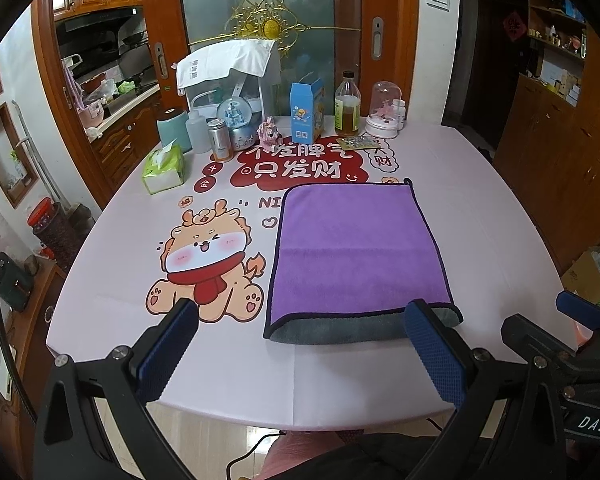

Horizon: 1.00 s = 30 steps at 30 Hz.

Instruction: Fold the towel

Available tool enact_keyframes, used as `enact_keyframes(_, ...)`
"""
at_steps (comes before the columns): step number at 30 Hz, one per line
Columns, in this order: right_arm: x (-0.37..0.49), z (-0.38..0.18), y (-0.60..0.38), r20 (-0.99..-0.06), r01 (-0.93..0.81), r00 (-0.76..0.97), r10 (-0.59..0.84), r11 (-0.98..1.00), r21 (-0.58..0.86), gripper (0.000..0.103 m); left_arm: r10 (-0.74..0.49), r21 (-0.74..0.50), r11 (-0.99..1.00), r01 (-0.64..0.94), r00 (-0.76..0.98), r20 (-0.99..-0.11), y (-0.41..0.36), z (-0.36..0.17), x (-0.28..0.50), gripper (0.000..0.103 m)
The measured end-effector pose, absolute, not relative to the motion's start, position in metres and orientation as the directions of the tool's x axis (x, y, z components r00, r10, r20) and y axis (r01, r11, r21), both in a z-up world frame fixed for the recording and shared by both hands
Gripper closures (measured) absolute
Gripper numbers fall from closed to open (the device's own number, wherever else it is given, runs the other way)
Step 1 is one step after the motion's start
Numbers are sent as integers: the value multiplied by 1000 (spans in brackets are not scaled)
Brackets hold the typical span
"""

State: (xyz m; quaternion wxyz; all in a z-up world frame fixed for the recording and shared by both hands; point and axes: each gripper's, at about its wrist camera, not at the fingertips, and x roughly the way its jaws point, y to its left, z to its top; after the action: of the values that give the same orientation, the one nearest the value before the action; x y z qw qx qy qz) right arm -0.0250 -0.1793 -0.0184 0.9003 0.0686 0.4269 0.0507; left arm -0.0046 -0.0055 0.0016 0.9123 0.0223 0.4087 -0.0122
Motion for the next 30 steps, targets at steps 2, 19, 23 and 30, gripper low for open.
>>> enact_keyframes(2, -26, -18, -181, -760, -34, 631, 154, 985, 171, 2, -1, 31, 999, 36, 670, -743, -6, 2, -7, 1)
enact_keyframes(19, -12, -22, -204, -759, -14, 626, 180, 975, 220, 2, 22, 31, 1000, 4, 591, -806, 4, -9, 3, 1)
enact_keyframes(23, -2, -25, -214, -771, 21, 617, 156, 976, 215, 2, 24, 35, 999, 8, 580, -815, 10, -16, 14, 1)
enact_keyframes(30, 19, -32, -236, -778, 54, 622, 86, 987, 152, 2, 43, 79, 996, 45, 531, -846, 19, -33, 43, 1)
